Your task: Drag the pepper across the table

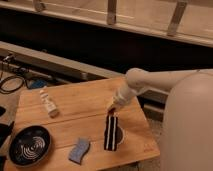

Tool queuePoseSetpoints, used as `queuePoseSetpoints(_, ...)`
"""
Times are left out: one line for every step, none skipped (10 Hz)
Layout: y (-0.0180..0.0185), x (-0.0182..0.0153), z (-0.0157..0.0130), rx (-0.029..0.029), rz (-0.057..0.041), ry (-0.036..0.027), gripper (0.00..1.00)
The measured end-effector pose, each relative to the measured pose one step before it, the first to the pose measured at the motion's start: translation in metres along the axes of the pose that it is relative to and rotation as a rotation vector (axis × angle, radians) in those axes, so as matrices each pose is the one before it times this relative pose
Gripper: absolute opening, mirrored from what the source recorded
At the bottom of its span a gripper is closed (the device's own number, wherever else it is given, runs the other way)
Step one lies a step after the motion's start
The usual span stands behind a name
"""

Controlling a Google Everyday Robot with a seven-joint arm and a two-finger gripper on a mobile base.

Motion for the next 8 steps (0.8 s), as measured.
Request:
queuePoseSetpoints(0.01287, -0.00582, 0.00552, -0.00157, -0.00579, -0.0002, 0.2)
queuePoseSetpoints(0.01003, -0.00505, 0.00472, 0.00002, -0.00168, -0.00074, 0.2)
queuePoseSetpoints(0.00354, -0.00441, 0.00208, 0.00268, 0.01113, -0.00304, 0.2)
queuePoseSetpoints(-0.0024, -0.00462, -0.00011, 0.0048, 0.01879, -0.00495, 0.2)
queuePoseSetpoints(-0.00604, -0.00279, -0.00133, 0.00322, 0.02018, -0.00481, 0.2)
queuePoseSetpoints(-0.00822, -0.00178, -0.00251, 0.00137, 0.02005, -0.00531, 0.2)
queuePoseSetpoints(-0.0186, 0.00113, -0.00593, 0.00062, 0.03466, -0.00362, 0.2)
queuePoseSetpoints(-0.02058, 0.00248, -0.0071, -0.003, 0.02813, -0.00528, 0.2)
